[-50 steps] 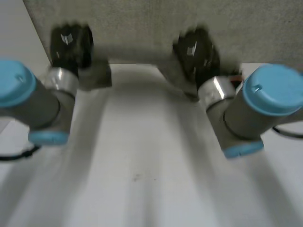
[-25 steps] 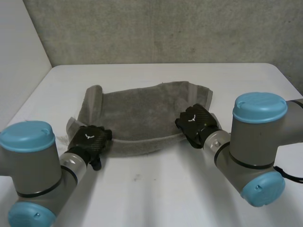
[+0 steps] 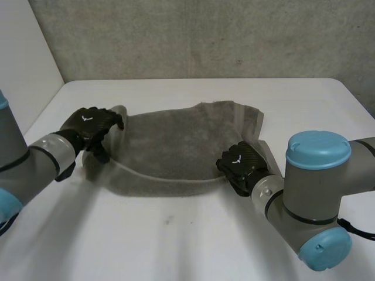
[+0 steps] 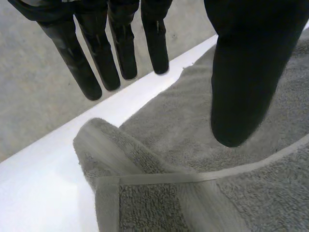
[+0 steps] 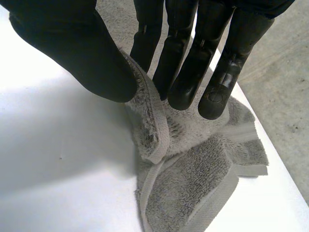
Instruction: Fold the laundry
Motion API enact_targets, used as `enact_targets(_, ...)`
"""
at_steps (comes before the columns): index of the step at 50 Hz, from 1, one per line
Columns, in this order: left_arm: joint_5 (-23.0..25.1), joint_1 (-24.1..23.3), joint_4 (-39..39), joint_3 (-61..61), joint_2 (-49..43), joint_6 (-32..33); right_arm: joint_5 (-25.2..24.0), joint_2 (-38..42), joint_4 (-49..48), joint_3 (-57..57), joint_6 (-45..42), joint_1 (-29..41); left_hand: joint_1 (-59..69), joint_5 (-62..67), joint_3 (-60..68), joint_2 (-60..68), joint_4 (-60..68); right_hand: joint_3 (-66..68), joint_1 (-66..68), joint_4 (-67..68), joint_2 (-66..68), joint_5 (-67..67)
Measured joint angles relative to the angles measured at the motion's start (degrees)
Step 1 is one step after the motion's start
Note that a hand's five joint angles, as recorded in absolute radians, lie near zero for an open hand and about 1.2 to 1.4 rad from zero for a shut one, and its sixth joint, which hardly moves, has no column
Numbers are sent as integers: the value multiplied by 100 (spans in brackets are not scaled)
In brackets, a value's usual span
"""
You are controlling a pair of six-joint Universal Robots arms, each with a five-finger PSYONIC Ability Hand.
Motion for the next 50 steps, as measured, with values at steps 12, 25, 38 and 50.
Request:
enact_targets(12, -29, 103, -638, 880, -936, 254, -1, 48, 2, 22, -7, 16, 315, 369, 377, 352, 378, 0, 0, 0, 0, 0)
enact_targets(25, -621, 112, -1172, 854, -1123, 1140, 5, 61, 3, 37, -9, 14, 270, 290, 308, 273, 292, 0, 0, 0, 0, 0)
enact_targets(38, -834, 94, -1118, 811, -1082, 1141, 62, -98, 65, -69, -1, -7, 3312, 3387, 3398, 3413, 3402, 0, 0, 0, 0, 0)
enact_targets(50, -942, -148, -863, 520, 711, 840, 169, -1277, 1577, -978, 451, -172, 3726, 3942, 3987, 3968, 3989, 0, 0, 0, 0, 0)
